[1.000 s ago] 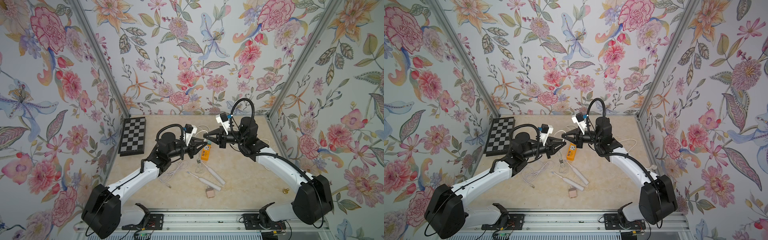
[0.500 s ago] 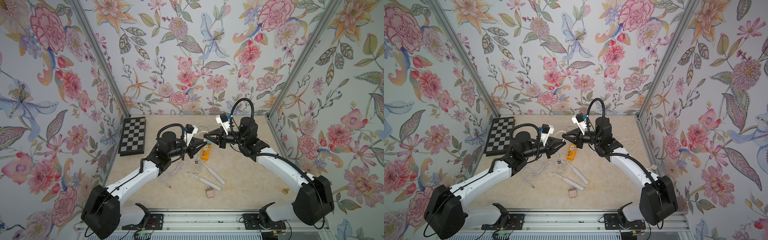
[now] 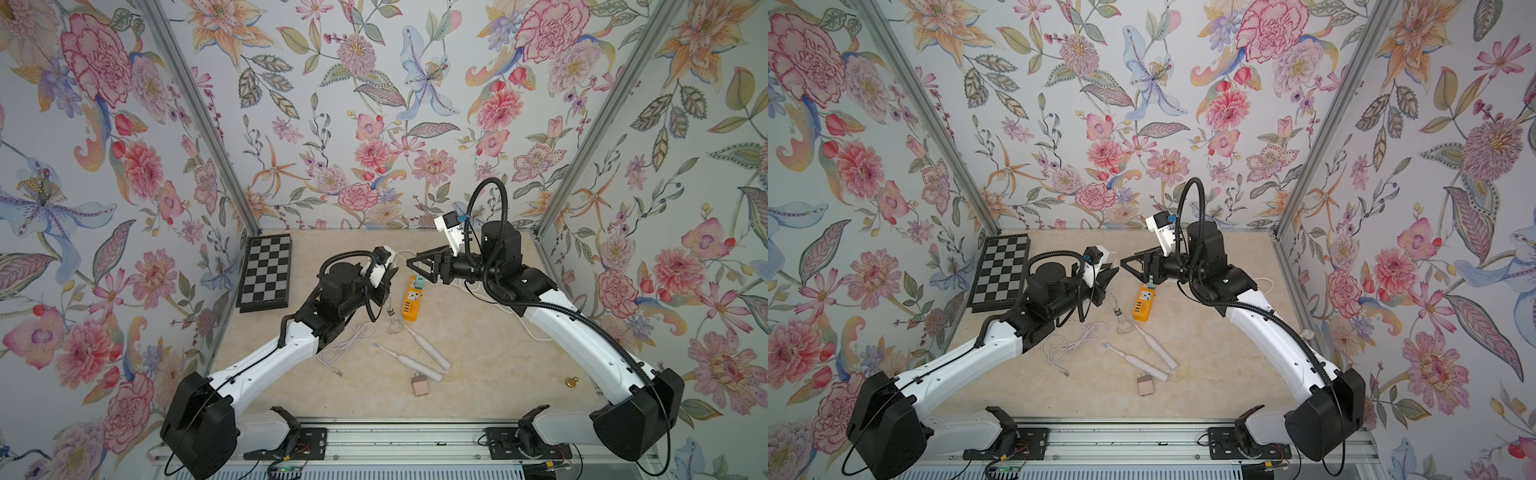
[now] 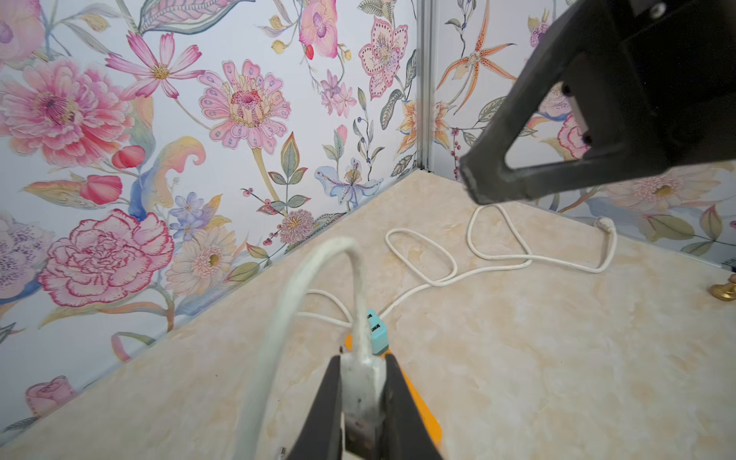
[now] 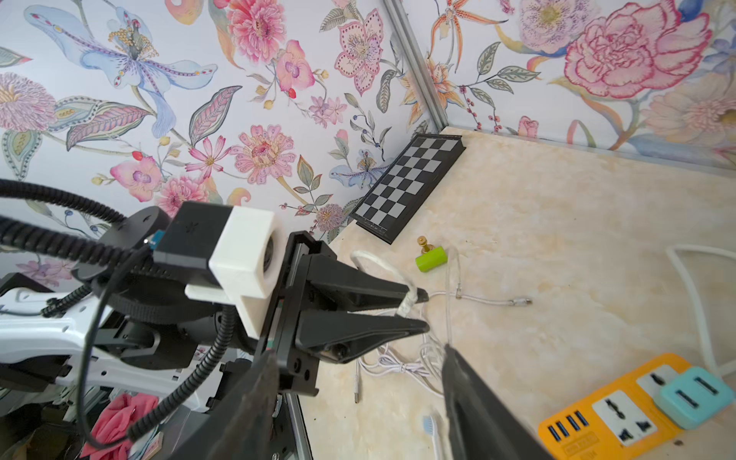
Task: Charge the electric toothbrush
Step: Pick up the charging cable from the center of the board.
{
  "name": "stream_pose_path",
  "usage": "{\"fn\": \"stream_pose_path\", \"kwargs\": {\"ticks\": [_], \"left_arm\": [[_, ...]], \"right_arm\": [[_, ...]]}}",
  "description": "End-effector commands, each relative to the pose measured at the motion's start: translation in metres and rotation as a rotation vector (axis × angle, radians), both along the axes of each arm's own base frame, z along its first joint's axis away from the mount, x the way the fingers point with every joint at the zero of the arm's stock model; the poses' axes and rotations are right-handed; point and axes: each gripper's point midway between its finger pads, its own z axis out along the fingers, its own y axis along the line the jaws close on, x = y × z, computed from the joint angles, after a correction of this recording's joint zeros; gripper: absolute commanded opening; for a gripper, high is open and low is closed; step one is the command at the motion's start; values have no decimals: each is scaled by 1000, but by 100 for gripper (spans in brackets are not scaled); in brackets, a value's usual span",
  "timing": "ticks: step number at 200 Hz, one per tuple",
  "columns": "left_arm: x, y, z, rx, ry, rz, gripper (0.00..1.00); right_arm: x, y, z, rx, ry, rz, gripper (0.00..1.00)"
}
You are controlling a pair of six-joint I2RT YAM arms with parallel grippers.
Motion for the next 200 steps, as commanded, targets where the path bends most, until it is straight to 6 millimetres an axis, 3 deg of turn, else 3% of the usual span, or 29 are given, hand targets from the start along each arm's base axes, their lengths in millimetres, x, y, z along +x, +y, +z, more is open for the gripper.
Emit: {"fn": "stream_pose_path", "kwargs": {"ticks": [1,75,145,175,200], "left_arm": [[10,15,15,138,-150,120,0],[4,3,18,130,-178,86,0],[1,-4,18,126,-177,75,0],[1,-7,19,115,-175,73,0],[1,-10,21,110,-180,66,0]], "right_arm": [[10,-1,-22,-47,195,-129,69],[25,18,-41,-92,277,-193,61],[36,38,-43,-67,280,-139,44],[38,44,-42,-49,262,-108,30],[36,50,-42,-35,250,-72,27]]}}
